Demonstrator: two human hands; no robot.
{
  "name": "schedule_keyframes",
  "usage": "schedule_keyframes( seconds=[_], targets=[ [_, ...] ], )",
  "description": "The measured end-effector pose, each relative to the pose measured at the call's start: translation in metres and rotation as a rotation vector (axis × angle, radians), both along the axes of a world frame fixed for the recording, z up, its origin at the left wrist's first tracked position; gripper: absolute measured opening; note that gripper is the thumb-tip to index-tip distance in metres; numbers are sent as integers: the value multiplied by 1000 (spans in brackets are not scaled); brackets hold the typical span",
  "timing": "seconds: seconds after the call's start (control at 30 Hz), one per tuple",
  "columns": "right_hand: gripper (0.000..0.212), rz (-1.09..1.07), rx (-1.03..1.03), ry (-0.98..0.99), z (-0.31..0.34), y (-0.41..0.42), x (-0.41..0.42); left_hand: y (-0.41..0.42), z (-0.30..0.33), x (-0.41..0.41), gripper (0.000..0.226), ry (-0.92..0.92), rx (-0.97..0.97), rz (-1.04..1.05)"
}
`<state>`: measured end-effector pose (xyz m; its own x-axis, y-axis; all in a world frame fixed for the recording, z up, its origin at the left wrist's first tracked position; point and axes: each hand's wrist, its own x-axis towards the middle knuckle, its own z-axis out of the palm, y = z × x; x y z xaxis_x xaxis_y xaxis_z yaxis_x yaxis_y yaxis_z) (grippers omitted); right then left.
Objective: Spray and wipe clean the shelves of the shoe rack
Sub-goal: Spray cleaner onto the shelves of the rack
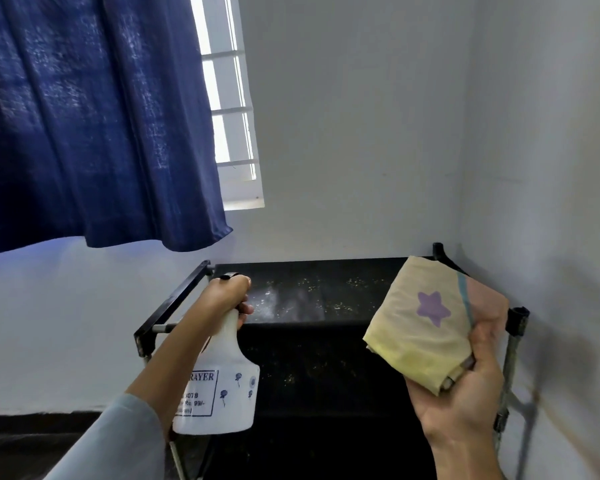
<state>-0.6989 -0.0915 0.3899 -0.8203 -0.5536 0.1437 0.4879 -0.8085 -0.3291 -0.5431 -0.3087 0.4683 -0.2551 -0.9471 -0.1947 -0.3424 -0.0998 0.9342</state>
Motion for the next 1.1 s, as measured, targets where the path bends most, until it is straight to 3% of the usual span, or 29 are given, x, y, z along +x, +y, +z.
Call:
schedule_keyframes(
  seconds=[0.13,0.33,0.57,0.7,0.9,1.1],
  targets=[
    [38,-86,16,63,-1,6,-6,3,2,-7,20,-61,-34,-56],
    [55,-89,16,36,3,17,-16,28,10,-25,25,-13,104,-220],
    [39,-155,-13,77,7,26,-21,43,13,-47,34,-26,81,-251],
    [36,-155,-17,75,5,33,-24,48,14,-55,25,10,93,-236],
    [62,-117,-12,38,5,47,-35,55,13,-74,31,5,92,-288],
    [33,-224,-5,65,6,56,-40,73,16,-99,27,10,137,-376]
  ],
)
